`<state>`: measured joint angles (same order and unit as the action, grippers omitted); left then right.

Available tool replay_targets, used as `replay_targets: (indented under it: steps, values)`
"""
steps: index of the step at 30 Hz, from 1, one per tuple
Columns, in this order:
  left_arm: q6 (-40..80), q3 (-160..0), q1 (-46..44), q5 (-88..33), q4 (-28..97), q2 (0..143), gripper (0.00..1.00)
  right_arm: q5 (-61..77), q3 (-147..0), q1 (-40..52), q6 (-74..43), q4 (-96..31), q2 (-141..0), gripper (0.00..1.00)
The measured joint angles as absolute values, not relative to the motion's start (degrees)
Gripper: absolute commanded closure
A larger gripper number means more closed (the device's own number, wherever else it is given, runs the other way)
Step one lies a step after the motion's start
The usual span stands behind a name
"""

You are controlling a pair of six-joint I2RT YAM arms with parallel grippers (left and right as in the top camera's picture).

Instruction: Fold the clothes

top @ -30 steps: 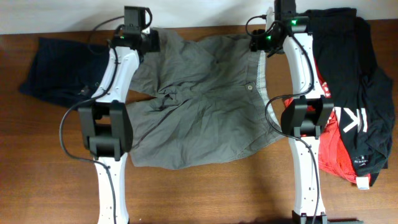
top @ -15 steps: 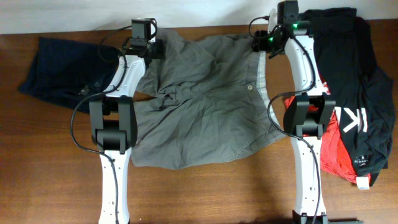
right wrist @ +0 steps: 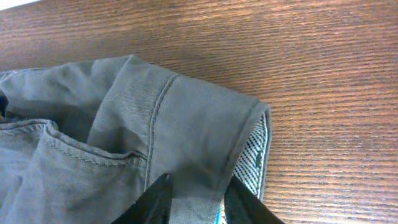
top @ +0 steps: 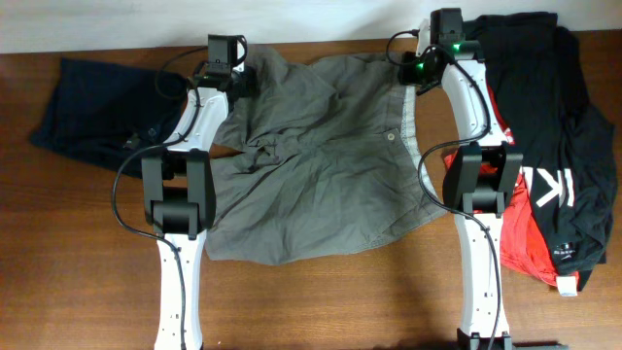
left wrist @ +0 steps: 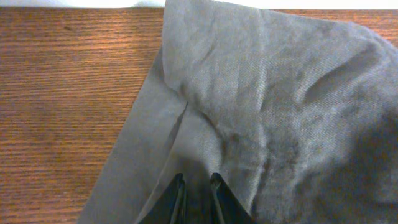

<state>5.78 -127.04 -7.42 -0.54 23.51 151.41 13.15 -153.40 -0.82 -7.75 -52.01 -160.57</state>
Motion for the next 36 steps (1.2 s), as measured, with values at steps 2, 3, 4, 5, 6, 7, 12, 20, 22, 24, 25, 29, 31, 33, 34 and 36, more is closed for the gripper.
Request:
replay_targets:
  steps: [2,3,4,5,6,7,12,20,22,24,25,29,31,33,34,36]
  values:
    - [5.63,-127.28,-7.42,-0.23,24.27,151.41,0.88,13.15,-153.40,-0.99,-7.73,-51.99,-160.57,0.89]
    - [5.61,-127.33,-7.42,-0.12,24.45,151.41,0.88,13.21,-153.40,-1.10,-7.86,-52.10,-160.57,0.95]
    - [5.61,-127.37,-7.42,0.10,24.75,151.41,0.89,13.19,-153.42,-1.21,-7.94,-52.31,-160.57,0.96]
    - [5.61,-127.42,-7.44,0.23,24.97,151.39,0.89,13.19,-153.51,-1.43,-7.66,-52.56,-160.57,0.96]
    - [5.61,-127.44,-7.44,0.40,25.10,151.39,0.89,13.21,-153.86,-1.80,-7.84,-53.12,-160.57,0.96]
    - [5.61,-127.48,-7.49,0.49,25.26,151.39,0.89,13.37,-154.23,-2.17,-7.75,-53.56,-160.57,0.96]
    - [5.63,-127.66,-7.53,0.91,25.67,151.39,0.89,14.37,-158.32,-5.06,-7.77,-54.89,-160.57,0.96]
    - [5.63,-127.74,-7.66,1.67,26.09,151.39,0.89,18.96,-161.60,-8.64,-7.75,-50.46,-160.57,0.96]
    - [5.61,-127.83,-7.75,2.17,26.37,151.39,0.90,18.41,-161.60,-8.58,-7.77,-50.26,-160.57,0.96]
    - [5.61,-127.94,-7.86,2.90,26.81,151.39,0.89,17.10,-161.60,-8.36,-7.73,-50.24,-160.57,0.75]
    - [5.61,-128.07,-7.97,3.62,27.20,151.37,0.89,16.23,-161.60,-8.16,-7.73,-50.26,-160.57,0.43]
    - [5.50,-128.07,-8.21,5.63,27.66,151.28,0.76,13.58,-161.97,-8.67,-7.75,-51.70,-160.57,0.15]
    - [5.30,-128.11,-8.08,6.57,28.58,151.06,0.62,13.02,-162.36,-9.17,-7.64,-53.60,-160.57,0.15]
    - [5.04,-128.11,-7.84,7.18,30.00,150.61,0.52,12.71,-163.02,-9.47,-7.60,-56.23,-160.51,0.12]
    - [5.30,-128.11,-7.64,7.42,31.46,150.19,0.43,12.49,-163.37,-9.69,-7.53,-58.13,-160.31,0.10]
    - [4.71,-128.11,-7.25,7.81,34.39,149.32,0.33,12.21,-164.07,-9.93,-7.66,-61.80,-159.44,0.05]
